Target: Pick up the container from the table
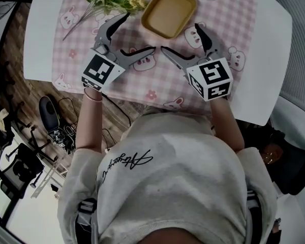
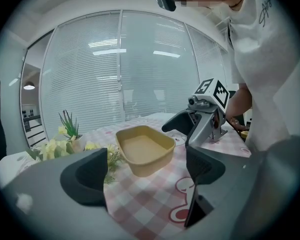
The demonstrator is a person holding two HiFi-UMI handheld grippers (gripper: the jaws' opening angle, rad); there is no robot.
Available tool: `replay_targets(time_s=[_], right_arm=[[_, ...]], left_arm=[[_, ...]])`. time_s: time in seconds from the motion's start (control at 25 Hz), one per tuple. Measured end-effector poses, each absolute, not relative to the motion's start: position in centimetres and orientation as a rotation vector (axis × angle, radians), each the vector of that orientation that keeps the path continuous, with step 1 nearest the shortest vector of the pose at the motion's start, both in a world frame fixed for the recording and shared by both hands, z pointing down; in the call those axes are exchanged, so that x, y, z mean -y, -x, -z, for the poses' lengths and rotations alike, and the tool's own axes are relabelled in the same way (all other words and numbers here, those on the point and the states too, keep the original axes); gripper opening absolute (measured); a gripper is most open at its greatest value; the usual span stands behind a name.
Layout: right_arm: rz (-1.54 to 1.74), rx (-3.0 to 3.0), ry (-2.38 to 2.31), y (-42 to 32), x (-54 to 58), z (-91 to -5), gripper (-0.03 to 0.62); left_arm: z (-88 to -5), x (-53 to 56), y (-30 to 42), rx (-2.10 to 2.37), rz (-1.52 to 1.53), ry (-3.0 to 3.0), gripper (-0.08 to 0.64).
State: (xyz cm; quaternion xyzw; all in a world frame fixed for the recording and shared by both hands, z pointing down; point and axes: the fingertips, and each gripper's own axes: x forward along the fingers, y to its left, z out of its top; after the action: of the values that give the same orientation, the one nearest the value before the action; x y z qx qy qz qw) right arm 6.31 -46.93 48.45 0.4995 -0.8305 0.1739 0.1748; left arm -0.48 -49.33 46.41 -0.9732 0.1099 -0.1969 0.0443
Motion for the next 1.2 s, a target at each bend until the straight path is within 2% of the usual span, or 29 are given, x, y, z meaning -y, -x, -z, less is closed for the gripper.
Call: replay_targets(time_s=[0.68, 1.2], right_arm=[[-0.473, 2.230, -1.439, -6.6, 48.1, -50.5, 0.460], [-0.472, 2.215, -1.434, -6.1, 48.8, -50.4, 0.420]], left_arm=[[-49.2, 50.8, -0.6, -0.297, 0.776, 2.926, 0.470], [-49.4, 50.7, -1.1, -0.228, 0.891, 2.878, 0.386]])
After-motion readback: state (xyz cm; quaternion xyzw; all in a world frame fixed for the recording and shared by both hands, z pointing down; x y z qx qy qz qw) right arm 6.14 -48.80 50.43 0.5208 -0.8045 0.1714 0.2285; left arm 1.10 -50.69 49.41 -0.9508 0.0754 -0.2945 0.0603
